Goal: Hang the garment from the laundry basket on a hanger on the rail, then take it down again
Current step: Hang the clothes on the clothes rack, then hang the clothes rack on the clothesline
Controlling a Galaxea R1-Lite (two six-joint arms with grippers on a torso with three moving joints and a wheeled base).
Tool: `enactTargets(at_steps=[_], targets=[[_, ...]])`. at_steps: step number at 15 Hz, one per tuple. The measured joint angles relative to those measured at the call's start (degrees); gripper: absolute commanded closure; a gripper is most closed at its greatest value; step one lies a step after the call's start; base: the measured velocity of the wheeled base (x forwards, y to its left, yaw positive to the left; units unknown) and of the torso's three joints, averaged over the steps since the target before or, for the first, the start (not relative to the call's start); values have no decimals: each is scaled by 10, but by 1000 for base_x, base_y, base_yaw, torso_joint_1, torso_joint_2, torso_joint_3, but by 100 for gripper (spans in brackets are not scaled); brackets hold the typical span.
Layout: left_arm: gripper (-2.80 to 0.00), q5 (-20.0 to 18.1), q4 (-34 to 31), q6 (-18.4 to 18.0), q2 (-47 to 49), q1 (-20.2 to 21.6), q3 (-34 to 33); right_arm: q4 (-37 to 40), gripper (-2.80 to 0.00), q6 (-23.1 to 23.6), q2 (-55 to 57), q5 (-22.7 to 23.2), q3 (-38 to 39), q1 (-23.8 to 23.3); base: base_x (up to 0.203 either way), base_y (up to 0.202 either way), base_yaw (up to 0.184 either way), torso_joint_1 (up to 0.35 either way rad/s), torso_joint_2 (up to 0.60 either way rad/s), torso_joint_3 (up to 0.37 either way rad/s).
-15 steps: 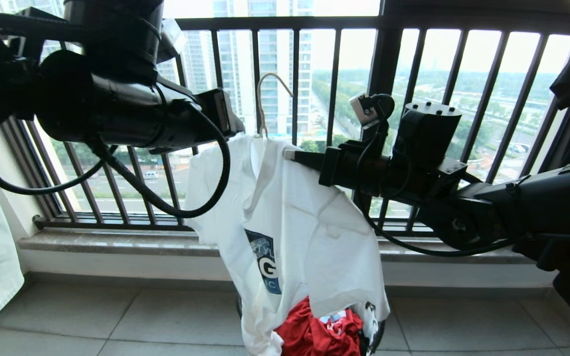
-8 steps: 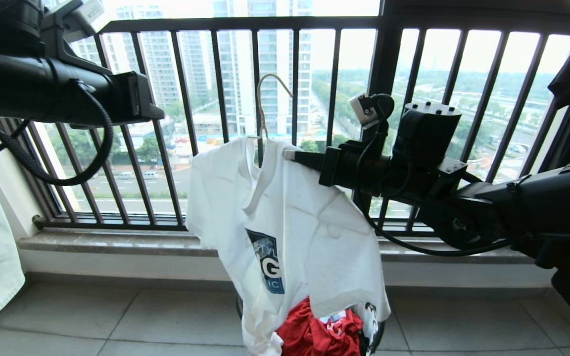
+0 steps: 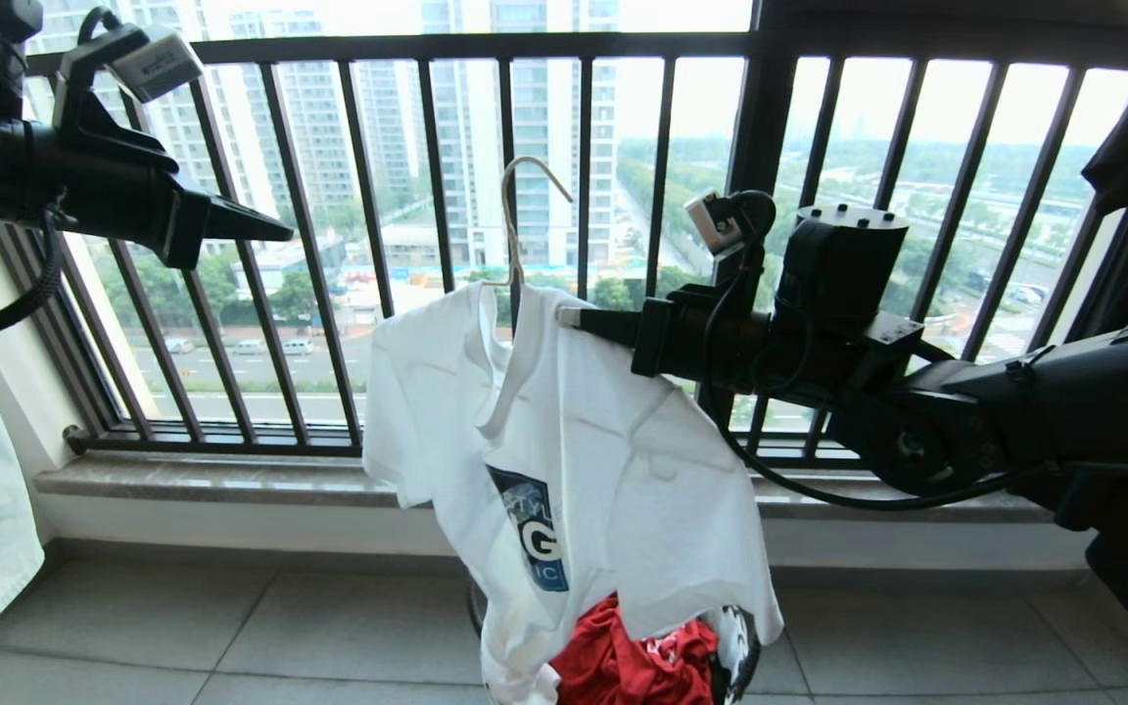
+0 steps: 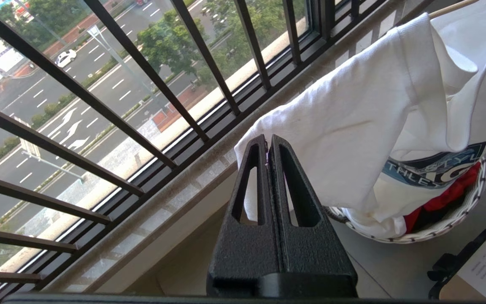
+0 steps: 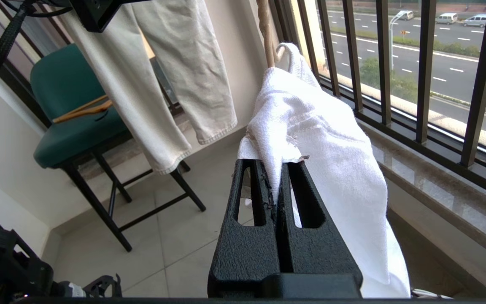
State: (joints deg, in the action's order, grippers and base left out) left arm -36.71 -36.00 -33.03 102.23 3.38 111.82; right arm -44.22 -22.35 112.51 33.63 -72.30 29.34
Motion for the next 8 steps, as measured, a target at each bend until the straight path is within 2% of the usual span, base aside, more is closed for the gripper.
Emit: enactTargets(at_steps=[2,4,7,8], targets=[[0,-10,3,-20,24,-11,7,1,0,0,-2,7,1,0,0,0,0,0,0,0],[0,-57,0,-21,37,-20,8,1,0,-3,-5,15,3,0,0,0,0,0,0,0],[0,-85,2,-24,56,-31,9,0,0,-24,-13,30,6,0,0,0,0,0,0,0],[0,-108,1,-25,61,-33,9,1,0,-25,-15,32,9,0,0,0,0,0,0,0]])
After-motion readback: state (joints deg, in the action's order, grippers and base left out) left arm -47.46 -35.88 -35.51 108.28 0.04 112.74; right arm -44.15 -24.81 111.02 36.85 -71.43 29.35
